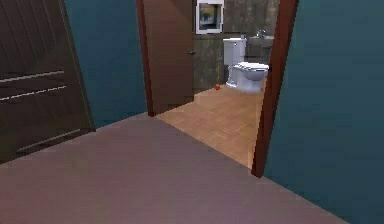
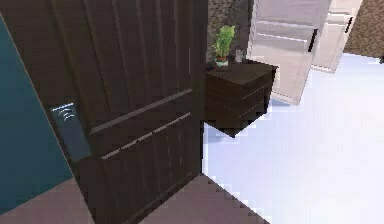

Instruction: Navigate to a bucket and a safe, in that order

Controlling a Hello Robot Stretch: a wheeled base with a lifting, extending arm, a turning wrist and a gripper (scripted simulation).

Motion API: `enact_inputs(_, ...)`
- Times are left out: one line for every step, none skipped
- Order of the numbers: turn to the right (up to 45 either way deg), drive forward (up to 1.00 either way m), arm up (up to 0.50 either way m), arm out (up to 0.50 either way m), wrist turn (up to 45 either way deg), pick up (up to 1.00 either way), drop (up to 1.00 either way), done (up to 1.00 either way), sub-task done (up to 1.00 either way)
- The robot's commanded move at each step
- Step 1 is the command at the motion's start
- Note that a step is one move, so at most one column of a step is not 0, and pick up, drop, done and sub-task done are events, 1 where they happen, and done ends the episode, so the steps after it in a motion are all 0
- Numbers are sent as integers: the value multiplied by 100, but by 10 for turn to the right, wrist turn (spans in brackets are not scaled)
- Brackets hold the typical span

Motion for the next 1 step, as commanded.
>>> enact_inputs(0,5,0,0,0,0,0,0,0)
